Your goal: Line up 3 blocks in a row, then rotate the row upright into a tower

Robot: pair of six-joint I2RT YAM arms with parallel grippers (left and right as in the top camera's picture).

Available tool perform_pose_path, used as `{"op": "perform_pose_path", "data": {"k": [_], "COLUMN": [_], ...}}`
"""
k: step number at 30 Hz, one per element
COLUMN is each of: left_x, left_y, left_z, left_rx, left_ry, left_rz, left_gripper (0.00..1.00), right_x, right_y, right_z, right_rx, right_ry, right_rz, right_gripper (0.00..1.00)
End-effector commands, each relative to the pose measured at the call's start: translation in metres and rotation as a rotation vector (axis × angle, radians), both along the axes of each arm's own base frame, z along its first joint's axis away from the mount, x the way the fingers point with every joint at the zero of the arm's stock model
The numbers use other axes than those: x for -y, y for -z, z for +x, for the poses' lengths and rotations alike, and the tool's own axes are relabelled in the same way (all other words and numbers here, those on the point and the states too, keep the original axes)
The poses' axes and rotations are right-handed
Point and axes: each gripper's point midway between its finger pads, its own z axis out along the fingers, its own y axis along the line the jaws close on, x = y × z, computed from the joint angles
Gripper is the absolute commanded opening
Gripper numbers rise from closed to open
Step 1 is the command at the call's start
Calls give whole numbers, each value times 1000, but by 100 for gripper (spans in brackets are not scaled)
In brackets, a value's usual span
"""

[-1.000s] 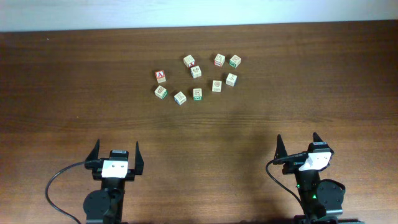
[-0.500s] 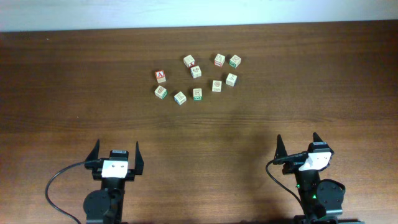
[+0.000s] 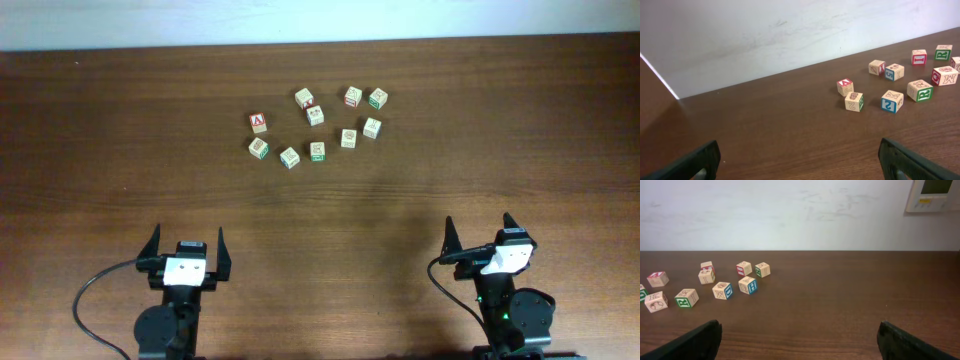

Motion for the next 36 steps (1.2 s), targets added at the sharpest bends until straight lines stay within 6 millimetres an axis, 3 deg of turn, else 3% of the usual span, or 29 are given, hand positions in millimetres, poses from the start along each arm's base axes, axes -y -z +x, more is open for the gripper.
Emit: {"op": "perform_pose_path", "data": {"k": [1,5,13,15,19,23,27,30,35,36], "left_x": [-4,0,10,15,25,35,50,58,60,60], "left_y": [-9,-32,-82,-100,-123,-140,-149,-147,-114,-99], "left_z": [0,0,-5,-4,6,28,63,91,128,134], "left_rx": [42,130,125,80,-20,-127,-302,-453,-639,-683], "left_ry": [-17,6,61,92,147,206,285,328,329,327], "left_rz": [15,13,11,9,0,-14,-50,-84,-116,-124], "left_gripper": [99,99,99,99,99,99,99,99,99,99], "right_x": [-14,-25,-49,-52,-56,-57,-68,-76,-97,-105], "right_y": [-6,-17,-78,-102,-130,-145,-142,-125,-81,-67], "right_z": [-1,-4,-8,0,22,56,101,135,190,207], "right_rx": [31,55,1,-74,-244,-402,-622,-787,-908,-903], "right_ry": [-80,-146,-291,-306,-320,-321,-369,-401,-453,-465], "right_rz": [5,8,20,31,56,73,117,115,100,132], "right_gripper": [99,99,99,98,98,98,98,98,98,98]}}
